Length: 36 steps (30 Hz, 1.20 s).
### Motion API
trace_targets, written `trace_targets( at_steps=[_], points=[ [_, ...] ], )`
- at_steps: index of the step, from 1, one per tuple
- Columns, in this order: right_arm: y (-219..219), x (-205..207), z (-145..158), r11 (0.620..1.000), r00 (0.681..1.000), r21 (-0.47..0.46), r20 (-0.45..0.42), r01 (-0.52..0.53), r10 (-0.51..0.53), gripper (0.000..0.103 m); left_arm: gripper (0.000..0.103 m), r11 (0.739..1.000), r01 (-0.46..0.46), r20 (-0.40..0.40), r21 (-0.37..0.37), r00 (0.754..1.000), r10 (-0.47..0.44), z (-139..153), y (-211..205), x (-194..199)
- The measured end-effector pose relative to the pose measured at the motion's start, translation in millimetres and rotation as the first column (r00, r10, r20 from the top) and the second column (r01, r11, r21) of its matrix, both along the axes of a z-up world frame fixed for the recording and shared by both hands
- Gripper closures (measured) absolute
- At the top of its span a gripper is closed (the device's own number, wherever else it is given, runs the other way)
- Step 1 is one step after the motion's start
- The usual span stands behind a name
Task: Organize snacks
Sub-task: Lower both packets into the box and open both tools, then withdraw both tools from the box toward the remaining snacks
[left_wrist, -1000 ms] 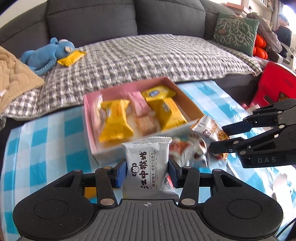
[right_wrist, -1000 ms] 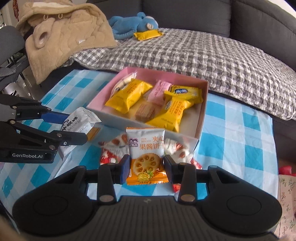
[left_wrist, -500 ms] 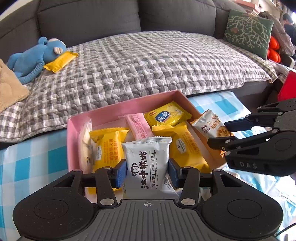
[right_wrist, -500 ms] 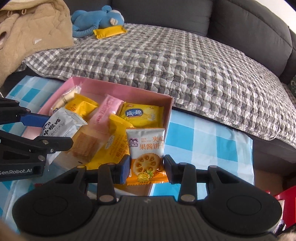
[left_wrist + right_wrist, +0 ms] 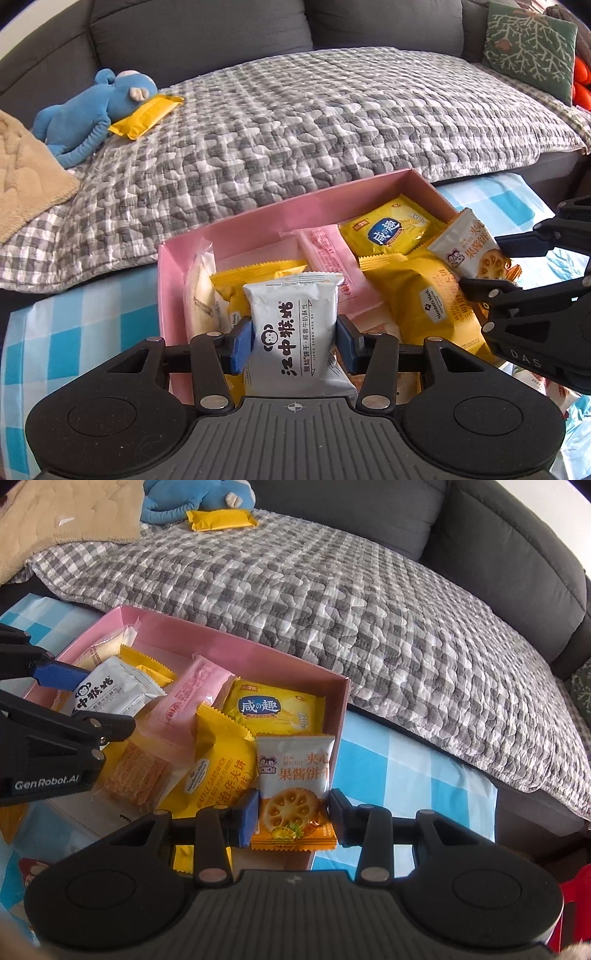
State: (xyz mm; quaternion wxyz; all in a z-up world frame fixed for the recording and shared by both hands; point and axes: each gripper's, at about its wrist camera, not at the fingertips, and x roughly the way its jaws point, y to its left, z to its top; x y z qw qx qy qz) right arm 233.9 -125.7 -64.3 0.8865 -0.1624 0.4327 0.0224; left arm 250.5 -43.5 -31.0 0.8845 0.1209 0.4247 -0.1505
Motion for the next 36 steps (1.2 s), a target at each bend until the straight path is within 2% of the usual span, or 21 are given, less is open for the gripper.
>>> trace_targets(
  at_steps=[3, 4, 5, 6, 8, 12, 19, 23, 36],
  points=[
    [-1.7, -3.6, 2.6, 0.999, 1.000, 0.035, 0.015, 0.002, -0.003, 0.063, 0.052, 0.999, 0.018, -0.005, -0.035, 1.000, -0.018, 1.7, 2.8, -4.0],
    [-3.9, -6.9, 5.8, 0.997, 1.000, 0.077, 0.025, -0.009, 0.007, 0.061, 0.045, 0.998, 0.024, -0.012, -0.049, 1.000, -0.025, 2.5, 3.7, -6.3],
    [-7.1, -9.8, 9.3, 0.993, 0.999, 0.118, 0.031, -0.015, 0.012, 0.048, 0.038, 0.998, 0.027, -0.016, -0.061, 0.999, -0.028, 3.3, 4.7, -9.4],
    [-10.3, -12.4, 13.4, 0.989, 0.999, 0.146, 0.039, -0.006, 0.001, 0.038, 0.037, 0.998, 0.024, -0.015, -0.064, 1.000, -0.025, 4.6, 5.8, -12.7],
    [-16.9, -18.4, 20.8, 0.985, 0.998, 0.171, 0.051, 0.018, -0.028, 0.030, 0.030, 0.998, 0.023, -0.015, -0.061, 1.000, -0.024, 7.9, 7.4, -19.8],
    [-29.9, -35.1, 36.4, 0.973, 0.997, 0.225, 0.040, 0.056, -0.067, 0.029, 0.027, 0.997, 0.024, -0.023, -0.070, 0.999, -0.025, 15.9, 11.4, -36.8],
    [-31.2, -65.9, 52.4, 0.969, 0.995, 0.238, 0.049, 0.073, -0.087, 0.019, 0.021, 0.997, 0.026, -0.012, -0.066, 1.000, -0.027, 32.6, 21.2, -76.8],
    [-24.3, -85.6, 55.8, 0.970, 0.996, 0.237, 0.054, 0.059, -0.074, 0.013, 0.017, 0.998, 0.020, -0.012, -0.057, 1.000, -0.021, 38.5, 29.2, -101.0],
    [-5.8, -142.7, 58.9, 0.974, 0.998, 0.226, 0.066, -0.007, -0.008, 0.007, 0.013, 0.998, -0.007, -0.030, -0.061, 1.000, 0.005, 36.4, 58.4, -162.5]
  ],
)
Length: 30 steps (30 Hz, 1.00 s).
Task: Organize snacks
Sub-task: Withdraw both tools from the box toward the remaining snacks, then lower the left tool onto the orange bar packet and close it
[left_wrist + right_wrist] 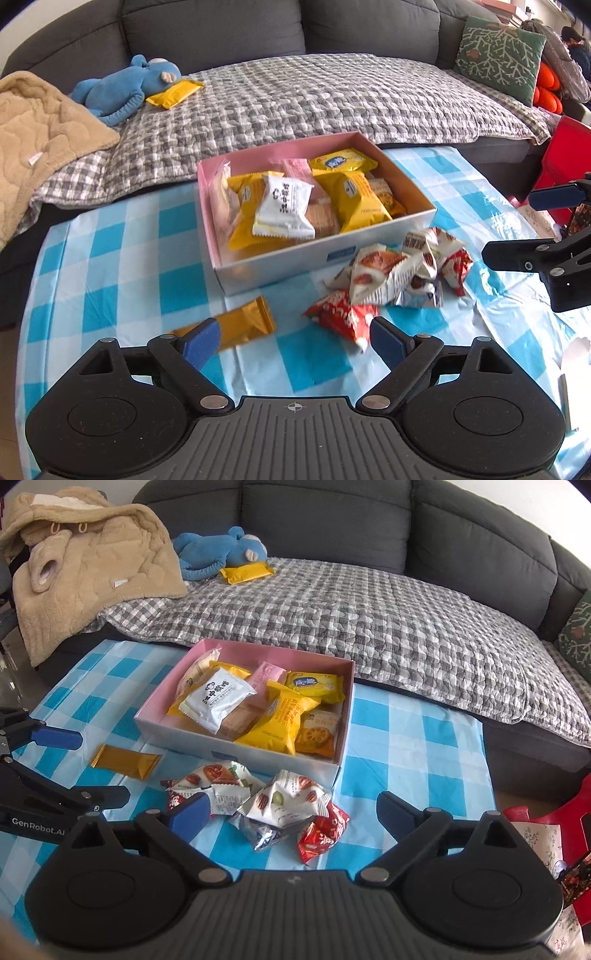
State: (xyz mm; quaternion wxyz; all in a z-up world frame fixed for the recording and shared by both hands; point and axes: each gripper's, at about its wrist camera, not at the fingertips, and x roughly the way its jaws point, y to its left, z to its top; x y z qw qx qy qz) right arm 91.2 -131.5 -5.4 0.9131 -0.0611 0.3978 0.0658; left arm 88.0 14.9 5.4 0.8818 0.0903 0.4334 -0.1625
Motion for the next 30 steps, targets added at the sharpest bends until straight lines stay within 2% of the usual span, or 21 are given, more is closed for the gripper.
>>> trace_targets(
  at_steps=[7, 16, 21, 30],
  points=[
    [7.6, -18.6, -7.3, 1.000, 1.000, -0.004, 0.012, -0.023, 0.023, 0.004, 0.010, 1.000, -0.004, 0.006, 0.011, 1.000, 0.004, -11.7, 11.3, -20.1],
    [1.6, -34.7, -36.7, 0.999, 1.000, 0.033, 0.020, -0.004, 0.003, 0.003, 0.009, 1.000, 0.016, 0.027, 0.016, 0.999, -0.016, -39.8, 36.8, -30.3],
    [-0.4, -38.6, -42.2, 0.998, 1.000, 0.061, 0.022, -0.008, 0.007, 0.003, 0.009, 0.998, 0.049, 0.068, 0.039, 0.996, -0.052, -46.9, 48.1, -25.4],
    [17.9, -30.0, -46.0, 0.992, 0.989, 0.042, 0.096, -0.119, 0.115, 0.003, 0.009, 0.990, 0.128, 0.092, 0.052, 0.987, -0.132, -64.7, 53.8, 1.9]
  ],
)
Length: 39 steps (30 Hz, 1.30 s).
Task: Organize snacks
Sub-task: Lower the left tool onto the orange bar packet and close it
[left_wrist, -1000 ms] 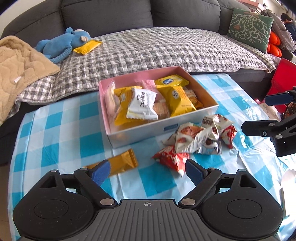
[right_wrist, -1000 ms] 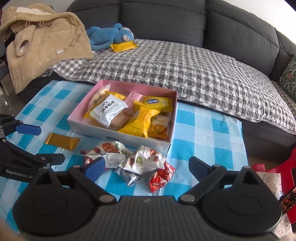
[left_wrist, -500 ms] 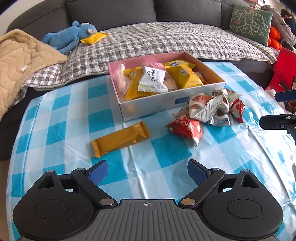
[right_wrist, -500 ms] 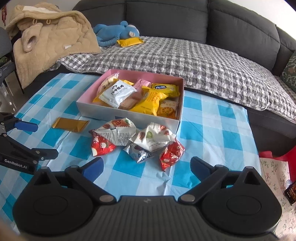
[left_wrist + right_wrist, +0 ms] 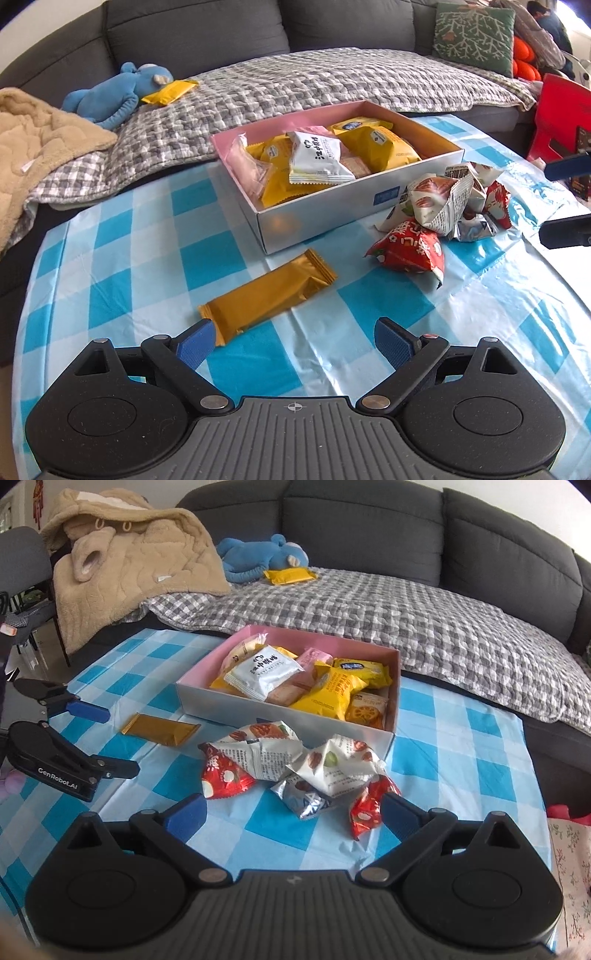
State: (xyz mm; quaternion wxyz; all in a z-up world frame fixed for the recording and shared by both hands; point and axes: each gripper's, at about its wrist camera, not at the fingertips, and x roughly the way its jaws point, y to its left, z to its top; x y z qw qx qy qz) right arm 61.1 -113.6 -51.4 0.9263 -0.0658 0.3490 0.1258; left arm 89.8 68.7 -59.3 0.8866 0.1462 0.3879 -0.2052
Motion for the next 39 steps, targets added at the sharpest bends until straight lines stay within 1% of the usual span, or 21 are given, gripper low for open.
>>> trace_targets(
  at_steps=[4, 7, 14, 16, 19, 20, 21, 23, 24, 26, 27, 29, 33, 35, 39],
  points=[
    [12.4, 9.4, -2.0, 0.998, 0.997, 0.000, 0.025, -0.068, 0.068, 0.003, 0.009, 0.998, 0.045, 0.036, 0.049, 0.998, -0.046, -5.3, -3.1, 10.3],
    [19.8, 17.9, -4.6, 0.993, 0.993, 0.004, 0.029, -0.115, 0.114, 0.003, 0.011, 0.996, 0.048, 0.048, 0.072, 0.998, -0.051, -10.5, -1.9, 21.0],
    [28.0, 39.8, -16.4, 0.991, 0.991, -0.006, 0.010, -0.137, 0.137, 0.006, 0.010, 0.995, 0.070, -0.003, 0.066, 0.998, -0.070, -25.9, 1.4, 43.7],
    [29.4, 46.1, -20.7, 0.989, 0.989, -0.014, -0.002, -0.146, 0.146, 0.007, 0.011, 0.997, 0.072, -0.019, 0.037, 0.997, -0.071, -26.8, 3.2, 47.9],
    [32.8, 49.8, -23.2, 0.985, 0.986, -0.032, 0.014, -0.169, 0.169, 0.007, 0.013, 0.997, 0.074, -0.039, 0.007, 0.997, -0.073, -27.7, 5.3, 51.5],
    [33.5, 51.0, -23.4, 0.984, 0.985, -0.029, 0.015, -0.173, 0.174, 0.007, 0.015, 0.997, 0.076, -0.045, -0.002, 0.996, -0.076, -28.0, 6.1, 52.4],
    [34.4, 52.3, -23.5, 0.983, 0.983, -0.023, 0.015, -0.182, 0.182, 0.010, 0.016, 0.997, 0.079, -0.054, -0.012, 0.995, -0.079, -27.7, 6.5, 53.3],
    [36.6, 57.1, -26.2, 0.981, 0.981, -0.012, -0.014, -0.194, 0.194, 0.017, 0.024, 0.996, 0.081, -0.064, -0.024, 0.995, -0.082, -26.5, 5.7, 54.2],
    [37.3, 58.2, -28.3, 0.981, 0.981, -0.016, -0.025, -0.192, 0.192, 0.020, 0.027, 0.996, 0.083, -0.065, -0.026, 0.994, -0.084, -26.0, 4.6, 53.5],
    [38.8, 58.3, -33.1, 0.981, 0.981, -0.039, -0.034, -0.190, 0.189, 0.024, 0.037, 0.996, 0.086, -0.068, -0.026, 0.994, -0.087, -24.6, 2.0, 52.4],
    [37.5, 57.3, -33.2, 0.981, 0.981, -0.031, -0.032, -0.194, 0.193, 0.025, 0.040, 0.996, 0.086, -0.069, -0.027, 0.994, -0.088, -23.7, 0.7, 51.3],
    [35.1, 56.5, -31.2, 0.982, 0.981, -0.017, -0.033, -0.190, 0.189, 0.029, 0.050, 0.995, 0.093, -0.068, -0.024, 0.993, -0.095, -22.5, -2.1, 49.0],
    [28.7, 56.7, -27.9, 0.986, 0.985, 0.011, -0.035, -0.168, 0.169, 0.039, 0.059, 0.996, 0.089, -0.066, -0.018, 0.994, -0.090, -21.5, -6.5, 45.2],
    [27.0, 57.9, -28.0, 0.987, 0.986, 0.027, -0.040, -0.160, 0.161, 0.039, 0.063, 0.996, 0.086, -0.065, -0.009, 0.994, -0.086, -21.0, -9.3, 43.4],
    [29.1, 58.2, -28.9, 0.988, 0.987, 0.022, -0.035, -0.155, 0.155, 0.038, 0.063, 0.997, 0.071, -0.055, 0.002, 0.996, -0.071, -21.0, -13.9, 41.2]
  ],
)
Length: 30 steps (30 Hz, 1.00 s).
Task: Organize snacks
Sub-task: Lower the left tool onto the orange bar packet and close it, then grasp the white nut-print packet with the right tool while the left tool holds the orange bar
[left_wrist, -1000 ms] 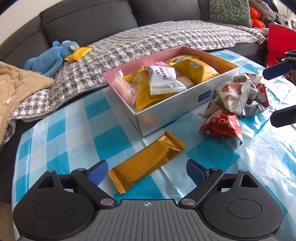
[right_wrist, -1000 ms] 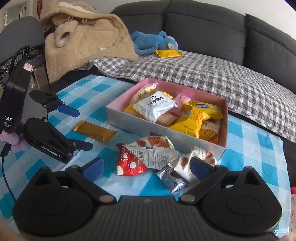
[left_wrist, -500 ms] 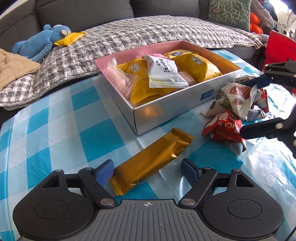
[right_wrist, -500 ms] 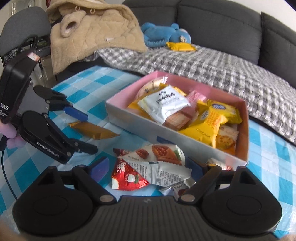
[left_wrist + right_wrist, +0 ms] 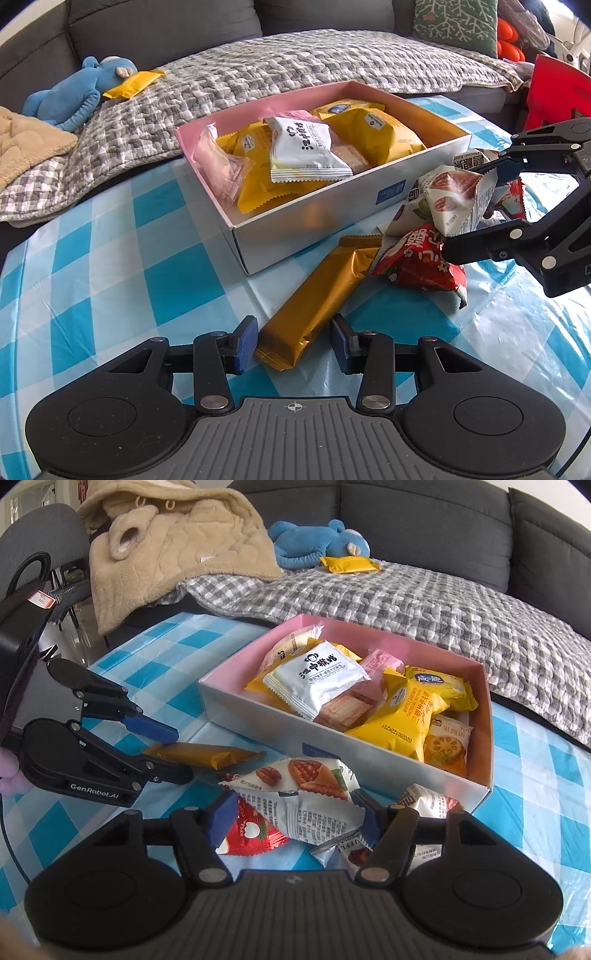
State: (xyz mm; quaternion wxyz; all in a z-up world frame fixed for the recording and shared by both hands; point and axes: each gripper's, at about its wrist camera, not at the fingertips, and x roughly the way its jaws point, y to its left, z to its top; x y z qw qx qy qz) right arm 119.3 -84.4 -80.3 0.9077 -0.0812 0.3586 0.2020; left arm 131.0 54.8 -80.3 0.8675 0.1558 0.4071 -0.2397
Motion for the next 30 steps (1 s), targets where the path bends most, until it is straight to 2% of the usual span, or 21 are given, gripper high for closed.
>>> trace_targets(
  at_steps=[10, 13, 16, 17, 18, 21, 29, 30],
  points=[
    [3.4, 1.5, -0.9, 0.999, 0.999, 0.022, 0.023, 0.030, -0.031, 0.037, 0.062, 1.000, -0.016, 0.020, -0.005, 1.000, 0.016, 0.8, -14.2, -0.1],
    [3.3, 0.8, 0.1, 0.999, 0.999, 0.025, 0.035, 0.030, -0.031, 0.045, 0.066, 0.999, -0.031, 0.017, -0.014, 0.999, 0.031, 1.7, -15.8, -0.1],
    [1.1, 1.2, 2.4, 0.999, 0.999, 0.039, 0.038, 0.033, -0.034, 0.058, 0.082, 0.998, -0.050, 0.006, -0.027, 0.999, 0.050, 3.5, -15.9, -0.2],
    [0.4, 1.2, 3.1, 0.998, 0.999, 0.044, 0.039, 0.034, -0.035, 0.060, 0.084, 0.998, -0.055, 0.002, -0.032, 0.998, 0.055, 4.3, -15.7, -0.3],
    [-0.4, 1.3, 3.7, 0.998, 0.999, 0.048, 0.037, 0.033, -0.035, 0.066, 0.085, 0.997, -0.059, -0.007, -0.040, 0.998, 0.059, 5.0, -15.3, -0.2],
    [-0.2, 1.0, 4.3, 0.998, 0.999, 0.056, 0.026, 0.023, -0.025, 0.072, 0.088, 0.995, -0.079, -0.038, -0.058, 0.996, 0.077, 6.7, -15.2, 0.1],
    [1.5, -2.1, 8.1, 0.997, 1.000, 0.070, 0.022, 0.009, -0.011, 0.081, 0.093, 0.994, -0.089, -0.057, -0.063, 0.995, 0.085, 11.8, -19.4, -7.5],
    [1.3, -2.9, 9.2, 0.998, 1.000, 0.070, 0.026, 0.009, -0.010, 0.085, 0.094, 0.994, -0.090, -0.054, -0.066, 0.995, 0.087, 13.5, -19.6, -8.7]
  ],
)
